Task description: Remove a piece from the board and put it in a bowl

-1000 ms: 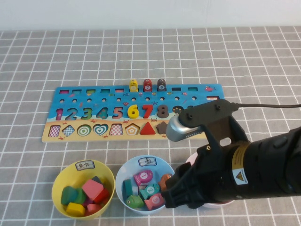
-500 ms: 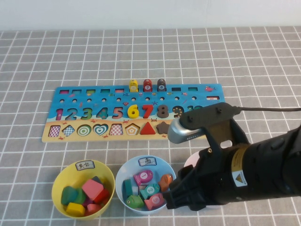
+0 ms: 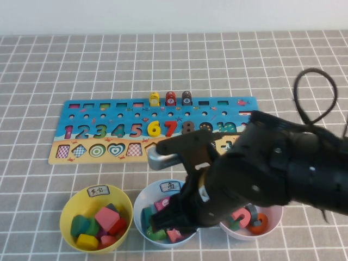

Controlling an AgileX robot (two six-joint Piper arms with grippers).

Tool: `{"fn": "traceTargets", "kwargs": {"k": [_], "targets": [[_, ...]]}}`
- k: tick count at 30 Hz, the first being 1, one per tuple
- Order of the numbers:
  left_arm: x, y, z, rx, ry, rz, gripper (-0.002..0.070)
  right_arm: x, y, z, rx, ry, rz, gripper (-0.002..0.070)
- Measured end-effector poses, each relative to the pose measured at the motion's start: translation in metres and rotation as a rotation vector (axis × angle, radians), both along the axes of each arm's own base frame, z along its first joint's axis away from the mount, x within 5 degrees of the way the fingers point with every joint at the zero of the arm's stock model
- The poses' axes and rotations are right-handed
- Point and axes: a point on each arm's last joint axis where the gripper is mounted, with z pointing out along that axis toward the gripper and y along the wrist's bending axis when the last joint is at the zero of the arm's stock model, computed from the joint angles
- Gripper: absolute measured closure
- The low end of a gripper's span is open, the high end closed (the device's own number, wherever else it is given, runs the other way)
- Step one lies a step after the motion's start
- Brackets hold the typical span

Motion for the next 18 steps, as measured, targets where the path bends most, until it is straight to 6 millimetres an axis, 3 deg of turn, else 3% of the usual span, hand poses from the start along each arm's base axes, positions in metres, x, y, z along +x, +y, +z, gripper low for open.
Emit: {"fn": "traceTargets", "kwargs": {"k": [11,18], "targets": [[0.0,0.0,0.0,0.0,0.0,0.0,0.0675,0.023,0.033,-0.015,-0.054,0.026,0.001,0.0466],[0.0,0.0,0.0,0.0,0.0,0.0,0.0675,0.029,0.04,-0.028,-0.105,0.036,0.008,0.0466]]}}
